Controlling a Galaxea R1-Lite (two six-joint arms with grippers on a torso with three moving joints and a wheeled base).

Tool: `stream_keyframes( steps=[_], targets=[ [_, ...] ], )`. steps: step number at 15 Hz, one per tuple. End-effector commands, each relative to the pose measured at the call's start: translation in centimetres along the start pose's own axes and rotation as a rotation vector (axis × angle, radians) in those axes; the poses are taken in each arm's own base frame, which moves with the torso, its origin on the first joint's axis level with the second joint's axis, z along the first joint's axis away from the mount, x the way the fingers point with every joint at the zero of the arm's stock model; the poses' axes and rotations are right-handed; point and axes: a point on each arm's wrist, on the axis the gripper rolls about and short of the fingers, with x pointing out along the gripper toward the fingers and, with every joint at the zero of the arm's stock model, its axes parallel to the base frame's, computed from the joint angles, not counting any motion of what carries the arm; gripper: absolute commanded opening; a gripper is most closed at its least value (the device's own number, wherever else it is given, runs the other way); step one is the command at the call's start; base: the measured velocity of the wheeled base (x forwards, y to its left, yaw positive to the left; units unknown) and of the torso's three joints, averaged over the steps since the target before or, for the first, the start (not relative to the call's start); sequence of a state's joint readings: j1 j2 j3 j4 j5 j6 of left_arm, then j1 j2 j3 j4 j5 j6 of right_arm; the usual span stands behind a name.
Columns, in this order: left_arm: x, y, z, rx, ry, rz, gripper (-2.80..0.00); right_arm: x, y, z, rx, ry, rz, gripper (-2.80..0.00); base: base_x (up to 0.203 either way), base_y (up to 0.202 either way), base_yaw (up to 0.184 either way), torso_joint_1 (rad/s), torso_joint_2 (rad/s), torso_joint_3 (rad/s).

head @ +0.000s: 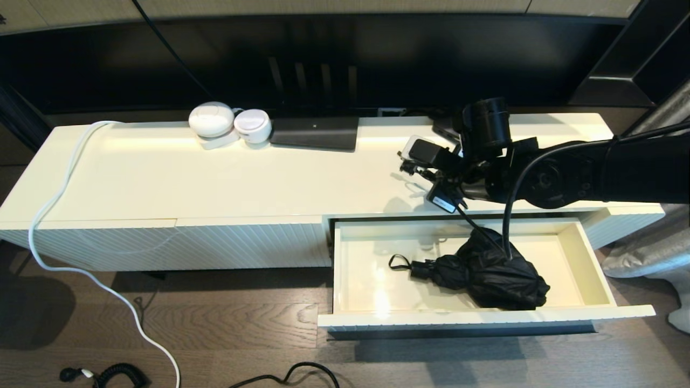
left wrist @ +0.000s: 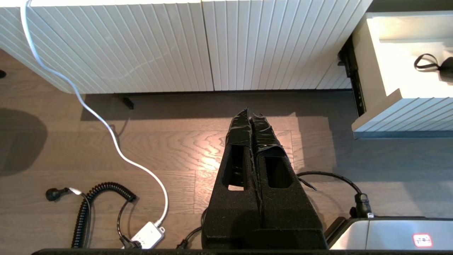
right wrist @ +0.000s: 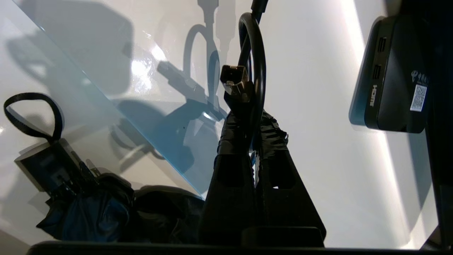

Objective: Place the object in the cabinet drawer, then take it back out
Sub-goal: Take the data cable out of the drawer and put it on the table

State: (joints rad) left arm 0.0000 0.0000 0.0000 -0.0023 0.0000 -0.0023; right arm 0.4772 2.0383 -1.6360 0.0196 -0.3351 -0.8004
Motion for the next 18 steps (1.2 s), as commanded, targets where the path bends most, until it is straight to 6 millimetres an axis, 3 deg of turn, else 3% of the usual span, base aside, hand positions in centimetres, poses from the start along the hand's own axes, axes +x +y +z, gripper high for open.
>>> stream_keyframes(
  steps=[1, 12, 18],
  targets=[
    [0.0, 0.0, 0.0, -0.001, -0.001, 0.000, -2.80, 1.0, 1.1, 0.1, -0.034, 0.008, 0.014, -2.80, 0.000, 0.000, 0.000, 0.000, 0.00, 0.000],
    [0.0, 0.0, 0.0, -0.001, 0.001, 0.000, -2.80, 2.9, -0.1, -0.3, -0.069, -0.056, -0.094, -2.80, 0.000, 0.000, 0.000, 0.000, 0.00, 0.000],
    [0.0, 0.0, 0.0, -0.001, 0.001, 0.000, -2.80, 5.5, -1.7, -1.0, -0.032, -0.055, -0.164, -2.80, 0.000, 0.000, 0.000, 0.000, 0.00, 0.000]
  ],
)
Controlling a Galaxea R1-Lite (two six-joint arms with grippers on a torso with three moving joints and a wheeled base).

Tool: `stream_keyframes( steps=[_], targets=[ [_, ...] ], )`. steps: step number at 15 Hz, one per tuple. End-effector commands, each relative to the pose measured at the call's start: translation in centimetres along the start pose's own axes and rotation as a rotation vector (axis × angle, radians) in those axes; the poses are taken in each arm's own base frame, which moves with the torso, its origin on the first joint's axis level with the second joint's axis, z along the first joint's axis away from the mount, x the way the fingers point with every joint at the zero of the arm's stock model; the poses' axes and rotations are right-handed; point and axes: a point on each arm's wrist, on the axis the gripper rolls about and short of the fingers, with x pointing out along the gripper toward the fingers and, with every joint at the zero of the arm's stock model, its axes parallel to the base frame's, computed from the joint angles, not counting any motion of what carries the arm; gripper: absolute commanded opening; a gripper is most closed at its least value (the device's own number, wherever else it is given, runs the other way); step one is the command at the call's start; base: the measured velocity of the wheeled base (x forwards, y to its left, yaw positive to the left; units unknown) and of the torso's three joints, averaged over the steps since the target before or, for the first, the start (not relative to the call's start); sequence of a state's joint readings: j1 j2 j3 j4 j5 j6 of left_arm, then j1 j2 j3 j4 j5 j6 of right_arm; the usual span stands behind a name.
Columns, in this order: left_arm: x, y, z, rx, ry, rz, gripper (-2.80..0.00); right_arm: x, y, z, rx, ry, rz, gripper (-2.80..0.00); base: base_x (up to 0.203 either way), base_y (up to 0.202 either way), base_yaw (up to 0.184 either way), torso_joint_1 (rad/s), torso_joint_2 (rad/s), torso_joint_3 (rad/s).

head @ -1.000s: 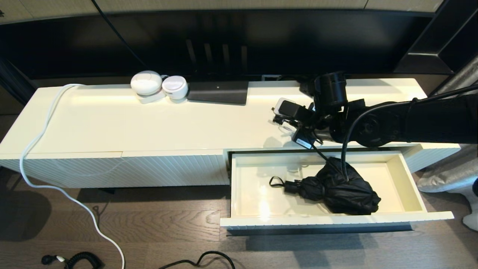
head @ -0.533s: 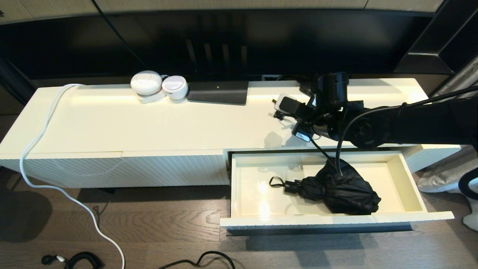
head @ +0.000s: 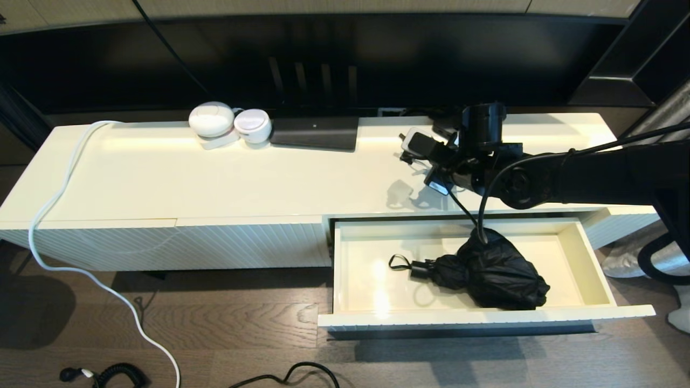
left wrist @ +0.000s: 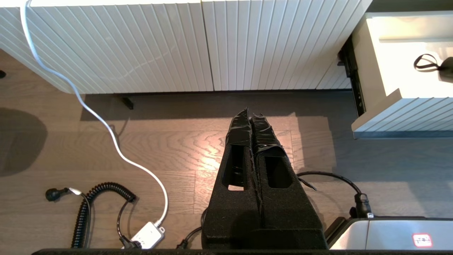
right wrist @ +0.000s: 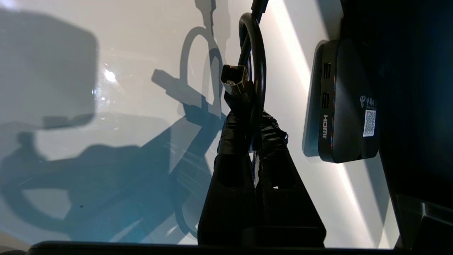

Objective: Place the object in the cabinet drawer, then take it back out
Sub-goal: Take the data cable out of the drawer and put it on the table

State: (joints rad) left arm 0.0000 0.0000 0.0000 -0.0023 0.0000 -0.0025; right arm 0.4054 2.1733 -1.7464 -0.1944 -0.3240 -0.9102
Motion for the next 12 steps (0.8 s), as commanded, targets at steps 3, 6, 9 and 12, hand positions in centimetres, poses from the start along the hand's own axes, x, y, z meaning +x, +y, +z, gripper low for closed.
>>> stream_keyframes(
  steps=[3, 6, 9, 12],
  targets=[
    [0.0, 0.0, 0.0, -0.001, -0.001, 0.000, -2.80, 0.8, 0.5, -0.5, -0.006, 0.017, 0.007, -2.80, 0.000, 0.000, 0.000, 0.000, 0.00, 0.000],
    [0.0, 0.0, 0.0, -0.001, 0.000, 0.000, -2.80, 0.7, 1.0, -0.4, -0.010, 0.025, 0.022, 0.00, 0.000, 0.000, 0.000, 0.000, 0.00, 0.000],
    [0.0, 0.0, 0.0, -0.001, 0.000, 0.001, -2.80, 0.3, 1.0, 0.0, -0.011, 0.018, 0.022, 0.00, 0.000, 0.000, 0.000, 0.000, 0.00, 0.000],
    [0.0, 0.0, 0.0, -0.001, 0.001, 0.000, -2.80, -0.9, 0.0, 0.6, -0.006, 0.005, 0.015, 0.00, 0.000, 0.000, 0.000, 0.000, 0.00, 0.000]
  ],
)
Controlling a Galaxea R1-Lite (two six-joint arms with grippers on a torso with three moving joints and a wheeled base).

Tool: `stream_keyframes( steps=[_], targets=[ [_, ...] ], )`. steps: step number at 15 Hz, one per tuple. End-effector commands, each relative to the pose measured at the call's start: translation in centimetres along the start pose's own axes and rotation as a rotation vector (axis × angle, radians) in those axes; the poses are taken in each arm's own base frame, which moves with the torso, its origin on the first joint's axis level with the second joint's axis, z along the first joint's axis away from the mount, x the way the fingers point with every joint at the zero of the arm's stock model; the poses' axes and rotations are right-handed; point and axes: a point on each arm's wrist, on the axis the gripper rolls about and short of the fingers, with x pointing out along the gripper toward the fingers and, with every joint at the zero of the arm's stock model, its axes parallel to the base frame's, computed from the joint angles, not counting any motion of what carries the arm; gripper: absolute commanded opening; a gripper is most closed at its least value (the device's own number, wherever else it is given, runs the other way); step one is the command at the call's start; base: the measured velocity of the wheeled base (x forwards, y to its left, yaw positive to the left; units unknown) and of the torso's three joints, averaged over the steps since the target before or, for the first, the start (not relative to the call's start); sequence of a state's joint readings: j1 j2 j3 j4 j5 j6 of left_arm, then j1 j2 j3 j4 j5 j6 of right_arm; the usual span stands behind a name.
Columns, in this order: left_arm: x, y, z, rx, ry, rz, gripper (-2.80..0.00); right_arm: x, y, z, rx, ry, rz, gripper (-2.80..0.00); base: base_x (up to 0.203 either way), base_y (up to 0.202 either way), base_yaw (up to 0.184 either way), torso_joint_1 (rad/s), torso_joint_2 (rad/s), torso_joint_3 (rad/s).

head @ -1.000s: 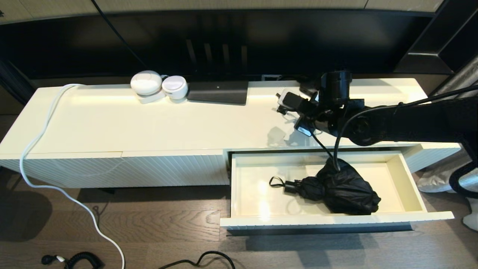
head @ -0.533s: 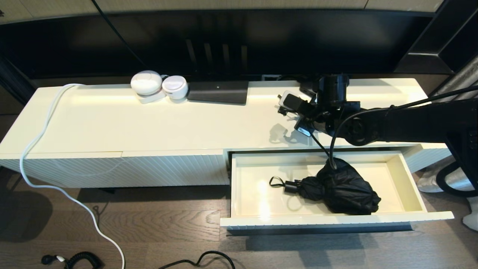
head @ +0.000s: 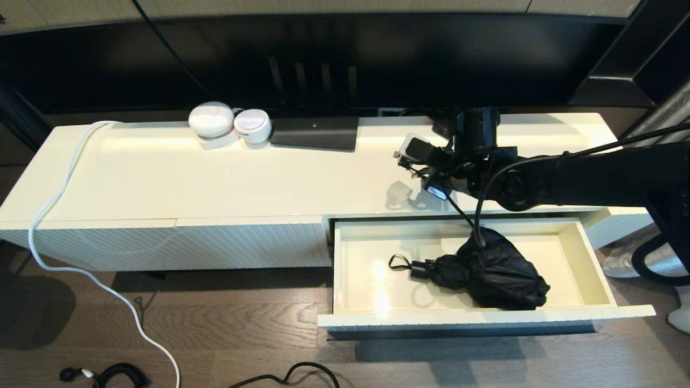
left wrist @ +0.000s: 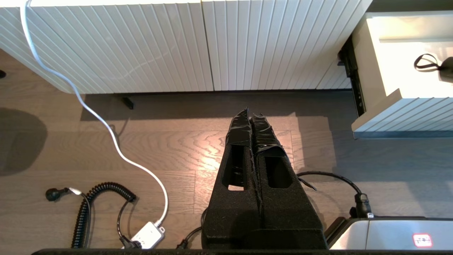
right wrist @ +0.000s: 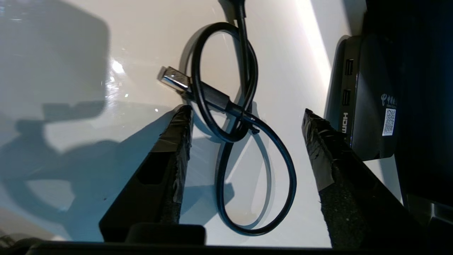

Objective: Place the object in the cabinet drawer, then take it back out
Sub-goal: Take the data cable out of the drawer and put it on the table, then take the umbrella out of the drawer and put it on the table

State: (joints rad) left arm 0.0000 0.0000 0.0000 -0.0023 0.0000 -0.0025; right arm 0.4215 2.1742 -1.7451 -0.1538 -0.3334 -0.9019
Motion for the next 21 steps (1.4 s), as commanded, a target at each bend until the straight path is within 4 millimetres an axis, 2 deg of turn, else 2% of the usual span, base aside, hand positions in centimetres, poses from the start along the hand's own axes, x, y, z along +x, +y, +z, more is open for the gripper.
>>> stream_keyframes(
  steps=[1, 2, 4, 6, 10, 12, 13, 14, 17, 19, 21],
  targets=[
    [0.0, 0.0, 0.0, -0.001, 0.000, 0.000, -2.80, -1.3, -1.1, 0.5, 0.000, -0.010, -0.012, 0.00, 0.000, 0.000, 0.000, 0.000, 0.00, 0.000],
    [0.0, 0.0, 0.0, -0.001, 0.001, 0.000, -2.80, -2.1, -1.7, 0.6, 0.004, -0.010, -0.011, 0.00, 0.000, 0.000, 0.000, 0.000, 0.00, 0.000],
    [0.0, 0.0, 0.0, -0.001, 0.000, 0.000, -2.80, -5.6, -3.8, 0.6, 0.023, -0.005, -0.005, 0.00, 0.000, 0.000, 0.000, 0.000, 0.00, 0.000],
    [0.0, 0.0, 0.0, -0.001, 0.001, 0.000, -2.80, -8.7, -4.9, -0.3, 0.033, 0.027, 0.022, 0.00, 0.000, 0.000, 0.000, 0.000, 0.00, 0.000],
    [0.0, 0.0, 0.0, -0.001, 0.001, 0.001, -2.80, -15.1, -6.7, -3.9, 0.076, 0.170, 0.109, 0.00, 0.000, 0.000, 0.000, 0.000, 0.00, 0.000],
    [0.0, 0.0, 0.0, -0.001, 0.001, 0.000, -2.80, -17.3, -6.6, -5.8, 0.170, 0.278, 0.179, 0.00, 0.000, 0.000, 0.000, 0.000, 0.00, 0.000],
    [0.0, 0.0, 0.0, -0.001, -0.001, 0.000, -2.80, -18.0, -6.3, -6.7, 0.215, 0.326, 0.203, 0.00, 0.000, 0.000, 0.000, 0.000, 0.00, 0.000],
    [0.0, 0.0, 0.0, -0.001, 0.001, 0.000, -2.80, -18.1, -6.3, -6.8, 0.222, 0.329, 0.207, 0.00, 0.000, 0.000, 0.000, 0.000, 0.00, 0.000],
    [0.0, 0.0, 0.0, -0.001, -0.001, 0.000, -2.80, -18.3, -4.4, -9.0, 0.324, 0.405, 0.279, 0.00, 0.000, 0.000, 0.000, 0.000, 0.00, 0.000],
    [0.0, 0.0, 0.0, -0.001, -0.001, 0.000, -2.80, -18.5, -3.6, -9.6, 0.352, 0.411, 0.332, 0.00, 0.000, 0.000, 0.000, 0.000, 0.00, 0.000],
    [0.0, 0.0, 0.0, -0.001, -0.001, 0.002, -2.80, -18.6, -2.5, -10.5, 0.331, 0.367, 0.461, 0.00, 0.000, 0.000, 0.000, 0.000, 0.00, 0.000]
  ],
)
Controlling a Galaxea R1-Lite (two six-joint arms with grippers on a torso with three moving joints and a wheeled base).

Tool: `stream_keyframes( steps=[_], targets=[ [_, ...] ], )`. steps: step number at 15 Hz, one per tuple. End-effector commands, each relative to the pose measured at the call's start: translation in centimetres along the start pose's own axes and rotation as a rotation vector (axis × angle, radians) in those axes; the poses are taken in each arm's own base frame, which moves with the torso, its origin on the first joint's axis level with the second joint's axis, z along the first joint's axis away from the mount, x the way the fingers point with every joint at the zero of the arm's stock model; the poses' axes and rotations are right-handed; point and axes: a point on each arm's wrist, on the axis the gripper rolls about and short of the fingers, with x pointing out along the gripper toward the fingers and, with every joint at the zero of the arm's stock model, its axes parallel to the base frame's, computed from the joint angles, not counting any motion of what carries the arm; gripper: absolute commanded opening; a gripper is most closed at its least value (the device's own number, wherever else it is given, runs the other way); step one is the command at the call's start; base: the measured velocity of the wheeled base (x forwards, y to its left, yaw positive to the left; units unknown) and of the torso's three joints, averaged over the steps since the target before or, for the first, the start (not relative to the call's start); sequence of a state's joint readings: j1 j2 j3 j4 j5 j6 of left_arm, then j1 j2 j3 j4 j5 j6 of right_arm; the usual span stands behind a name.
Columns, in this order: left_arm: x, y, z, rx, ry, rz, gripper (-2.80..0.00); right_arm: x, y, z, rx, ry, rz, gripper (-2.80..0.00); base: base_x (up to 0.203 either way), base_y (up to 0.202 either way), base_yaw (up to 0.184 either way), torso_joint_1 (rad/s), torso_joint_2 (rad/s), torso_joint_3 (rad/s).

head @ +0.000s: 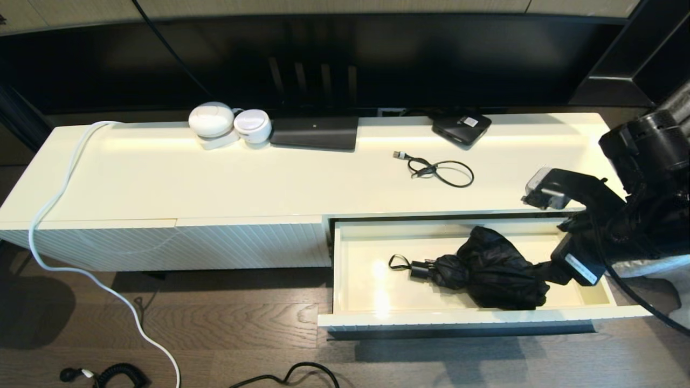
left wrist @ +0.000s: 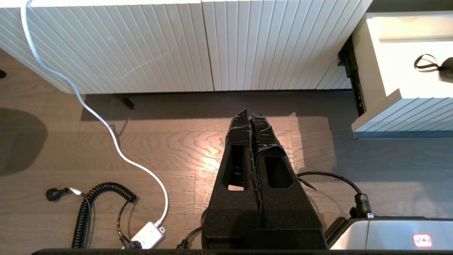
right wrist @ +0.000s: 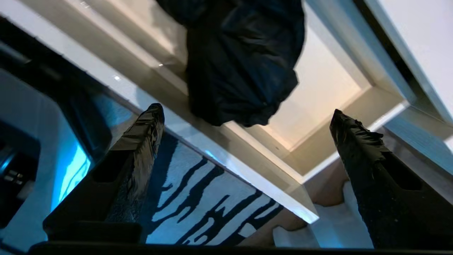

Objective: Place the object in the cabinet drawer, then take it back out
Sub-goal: Take the umbrella out of the drawer and put it on the table

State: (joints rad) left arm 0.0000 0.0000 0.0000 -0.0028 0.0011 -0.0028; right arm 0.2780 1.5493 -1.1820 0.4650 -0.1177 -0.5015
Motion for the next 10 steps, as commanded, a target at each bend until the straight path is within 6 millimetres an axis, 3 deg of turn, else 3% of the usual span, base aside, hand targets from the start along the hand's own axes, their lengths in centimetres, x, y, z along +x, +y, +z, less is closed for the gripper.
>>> stream_keyframes(
  steps=[1, 5, 10],
  targets=[
    [0.0, 0.0, 0.0, 0.000, 0.000, -0.001, -2.80, 0.3, 0.1, -0.7, -0.036, 0.001, 0.051, 0.00, 0.000, 0.000, 0.000, 0.000, 0.00, 0.000],
    [0.0, 0.0, 0.0, 0.000, 0.001, -0.001, -2.80, 2.7, -0.5, -1.0, -0.176, 0.023, 0.129, 0.00, 0.000, 0.000, 0.000, 0.000, 0.00, 0.000],
    [0.0, 0.0, 0.0, 0.000, 0.000, -0.001, -2.80, 9.7, -1.7, -1.0, -0.359, 0.061, 0.172, 0.00, 0.000, 0.000, 0.000, 0.000, 0.00, 0.000]
  ],
)
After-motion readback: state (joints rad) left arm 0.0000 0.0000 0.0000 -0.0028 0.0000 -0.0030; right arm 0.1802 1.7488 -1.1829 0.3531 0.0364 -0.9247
